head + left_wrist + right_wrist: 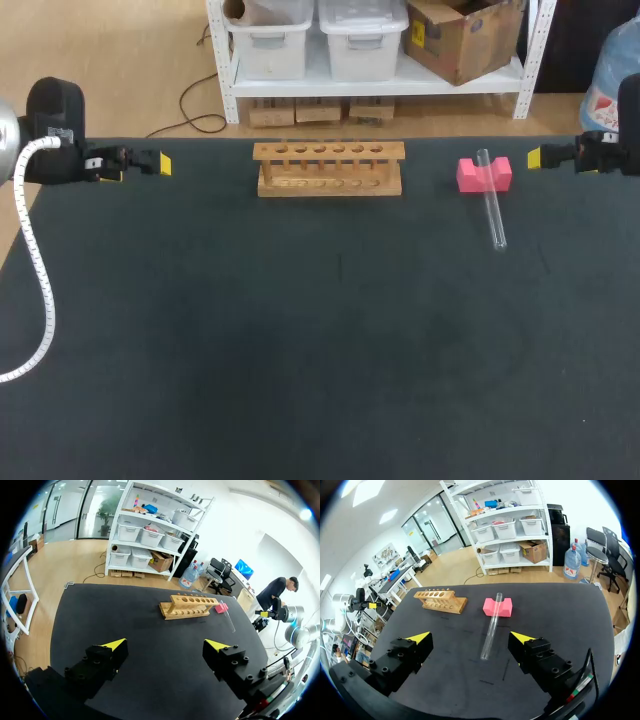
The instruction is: Grasp the test tube, adjust it, and insert it.
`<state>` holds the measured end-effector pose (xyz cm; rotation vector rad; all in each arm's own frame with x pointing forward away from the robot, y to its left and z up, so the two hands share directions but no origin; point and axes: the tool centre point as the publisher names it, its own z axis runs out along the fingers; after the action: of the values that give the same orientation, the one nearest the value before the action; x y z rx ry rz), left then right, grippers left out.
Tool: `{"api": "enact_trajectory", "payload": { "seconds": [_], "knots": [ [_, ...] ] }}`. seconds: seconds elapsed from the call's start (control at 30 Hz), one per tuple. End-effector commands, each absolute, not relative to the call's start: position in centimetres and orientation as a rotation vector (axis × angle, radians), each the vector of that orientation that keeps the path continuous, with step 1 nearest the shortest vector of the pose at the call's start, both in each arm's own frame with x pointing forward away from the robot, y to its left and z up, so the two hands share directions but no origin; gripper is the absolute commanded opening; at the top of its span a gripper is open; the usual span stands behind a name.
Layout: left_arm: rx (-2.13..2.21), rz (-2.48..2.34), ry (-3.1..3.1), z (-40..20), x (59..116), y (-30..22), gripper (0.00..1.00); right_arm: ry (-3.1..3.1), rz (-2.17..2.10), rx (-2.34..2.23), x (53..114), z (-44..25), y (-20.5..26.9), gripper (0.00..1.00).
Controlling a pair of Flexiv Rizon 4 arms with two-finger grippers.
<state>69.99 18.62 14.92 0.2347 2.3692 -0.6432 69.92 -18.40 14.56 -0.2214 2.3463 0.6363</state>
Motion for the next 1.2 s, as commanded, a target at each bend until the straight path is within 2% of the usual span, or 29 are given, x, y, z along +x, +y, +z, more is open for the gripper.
{"api": "enact_trajectory", "payload": {
  "seconds": [0.03,0.6,1.2],
  "knots": [
    [0.23,-0.633,2.378,15.0,70.0,18.5,1.0,2.35,0.624,-0.217,69.8,14.7,-18.3,1.0],
    [0.242,-0.636,2.37,15.1,70.1,18.4,1.0,2.35,0.624,-0.217,69.8,14.7,-18.3,1.0],
    [0.867,-1.023,1.948,15.7,73.8,19.3,1.0,2.35,0.624,-0.217,69.8,14.7,-18.3,1.0]
  ]
}}
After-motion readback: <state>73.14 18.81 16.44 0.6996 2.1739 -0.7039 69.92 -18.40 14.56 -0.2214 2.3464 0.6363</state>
